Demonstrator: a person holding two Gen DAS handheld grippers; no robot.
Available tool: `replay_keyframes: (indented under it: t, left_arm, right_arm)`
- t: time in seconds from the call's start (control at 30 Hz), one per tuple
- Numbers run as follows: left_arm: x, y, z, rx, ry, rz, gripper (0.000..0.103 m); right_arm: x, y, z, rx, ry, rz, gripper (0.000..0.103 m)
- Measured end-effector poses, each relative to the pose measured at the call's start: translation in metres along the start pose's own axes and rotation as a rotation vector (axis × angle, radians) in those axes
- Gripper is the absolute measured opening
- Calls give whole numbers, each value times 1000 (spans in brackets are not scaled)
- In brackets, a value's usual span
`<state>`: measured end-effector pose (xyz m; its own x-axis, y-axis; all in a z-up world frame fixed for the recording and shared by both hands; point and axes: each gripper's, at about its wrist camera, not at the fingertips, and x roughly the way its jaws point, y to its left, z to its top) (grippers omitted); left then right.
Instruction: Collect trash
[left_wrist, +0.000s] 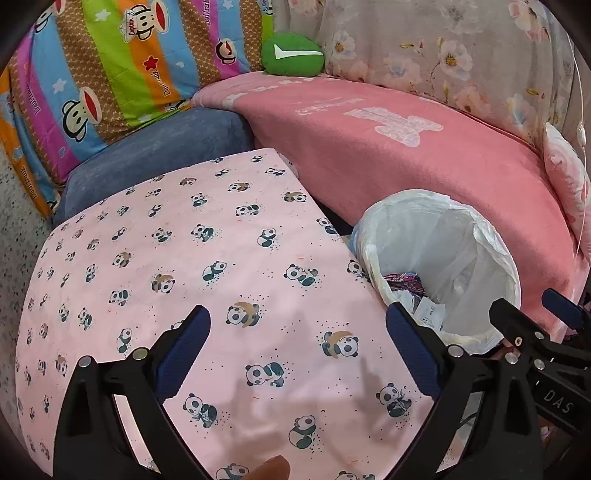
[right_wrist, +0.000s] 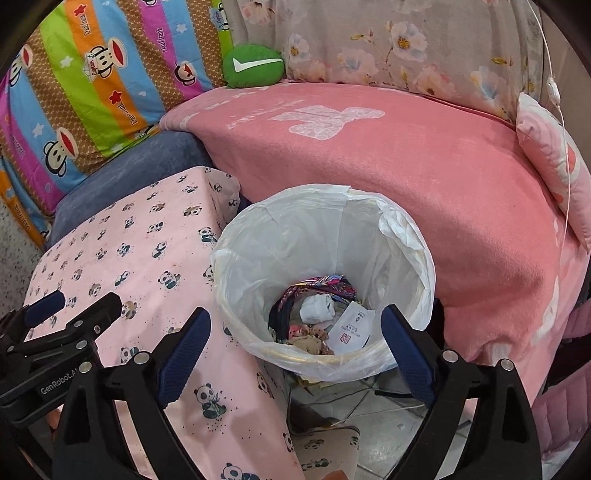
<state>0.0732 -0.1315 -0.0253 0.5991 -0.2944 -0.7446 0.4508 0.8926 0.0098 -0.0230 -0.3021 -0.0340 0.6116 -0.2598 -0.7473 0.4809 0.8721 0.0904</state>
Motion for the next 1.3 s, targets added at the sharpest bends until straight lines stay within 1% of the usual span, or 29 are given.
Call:
replay_keyframes:
  t: [0.03, 0.2, 0.6, 0.77, 0.97, 1.3]
  left_arm:
    - [0, 1, -1, -2, 1, 3, 92]
    - [-2, -1, -3, 0, 2, 16, 92]
    - [-2, -13, -8, 22, 16, 16, 92]
    - [-1, -16, -9, 27, 24, 36, 92]
    - [-1, -14, -10, 11, 32, 56, 92]
    - [-5, -20, -11, 38, 14, 69, 92]
  right_arm:
    - [0, 1, -1, -1, -1, -4, 97]
    - [-3, 0, -4, -19, -19, -37, 96]
    - [-4, -1, -8, -59, -26, -75, 96]
    - [-5, -3, -10, -63, -25, -84, 96]
    - [-6, -5, -12, -69, -23, -96, 96]
    - [-7, -4, -12, -71, -29, -110, 96]
